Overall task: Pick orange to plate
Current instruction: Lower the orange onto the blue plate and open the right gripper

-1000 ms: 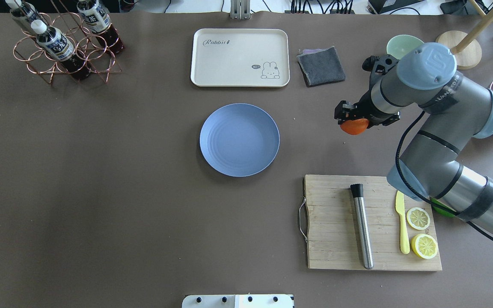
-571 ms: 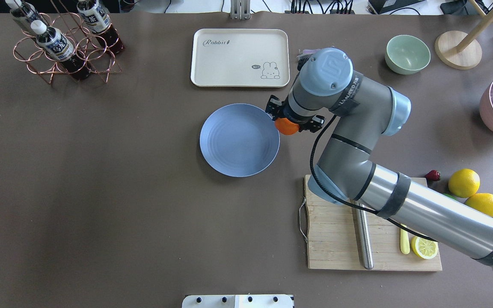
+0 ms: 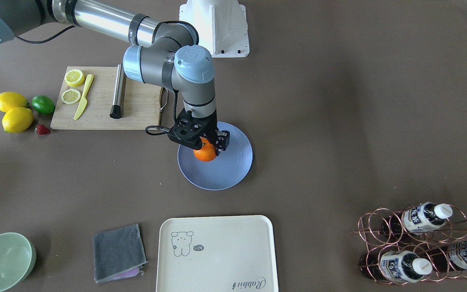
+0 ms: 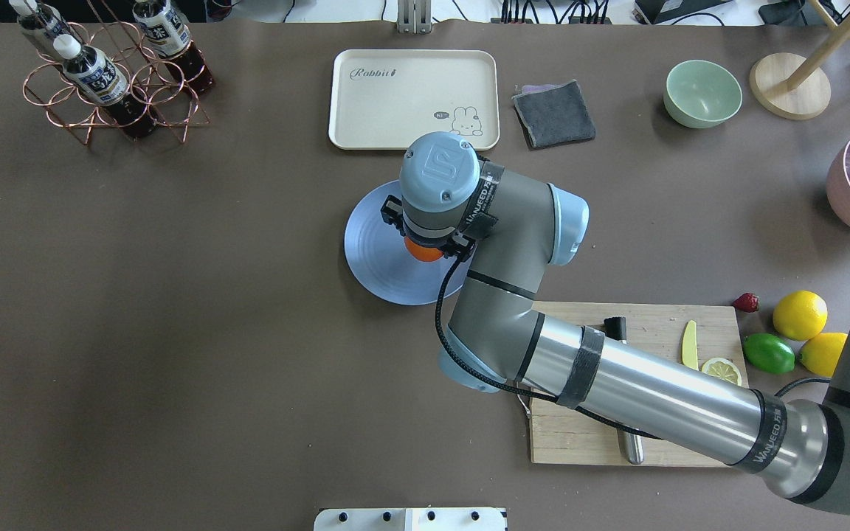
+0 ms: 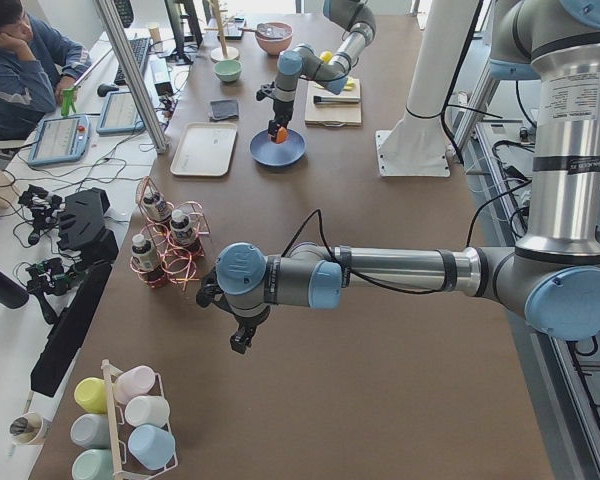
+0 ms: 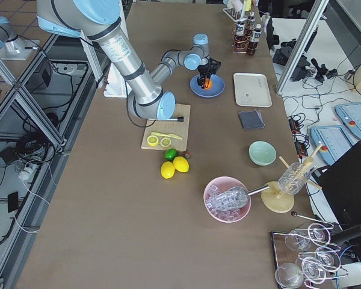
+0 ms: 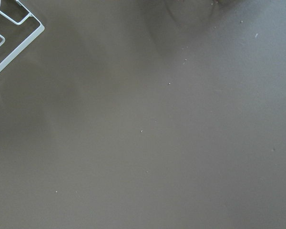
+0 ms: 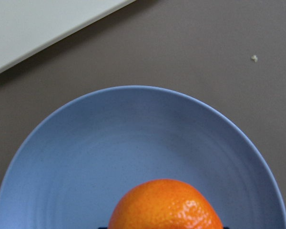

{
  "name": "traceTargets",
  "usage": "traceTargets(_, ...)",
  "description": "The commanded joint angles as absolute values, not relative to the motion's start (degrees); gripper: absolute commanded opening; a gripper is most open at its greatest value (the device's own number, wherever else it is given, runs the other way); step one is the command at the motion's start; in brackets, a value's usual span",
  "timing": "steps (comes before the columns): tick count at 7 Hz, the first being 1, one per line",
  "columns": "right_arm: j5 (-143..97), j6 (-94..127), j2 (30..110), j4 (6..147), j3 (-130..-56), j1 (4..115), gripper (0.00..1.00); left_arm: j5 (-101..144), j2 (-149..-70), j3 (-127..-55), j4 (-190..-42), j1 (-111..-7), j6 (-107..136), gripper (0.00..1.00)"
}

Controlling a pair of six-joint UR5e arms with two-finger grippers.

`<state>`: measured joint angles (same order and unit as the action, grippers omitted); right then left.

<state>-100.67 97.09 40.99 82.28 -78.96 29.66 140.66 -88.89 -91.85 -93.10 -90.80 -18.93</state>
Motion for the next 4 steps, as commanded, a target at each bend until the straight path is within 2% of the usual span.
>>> traceTargets(1, -98.53, 97.82, 37.55, 82.27, -74.13, 28.3, 0.0, 140.63, -88.86, -91.76, -93.08, -90.7, -18.9, 0.98)
traceTargets(3, -98.44, 97.74, 36.56, 82.27, -73.21, 28.56, 0.0, 140.63, -88.86, -91.76, -93.08, -90.44, -18.9, 0.98)
traceTargets(4, -98.09, 97.21, 37.0, 82.27, -73.13, 28.65, 0.64, 140.63, -88.94, -91.76, -93.08, -90.27, -18.9, 0.98)
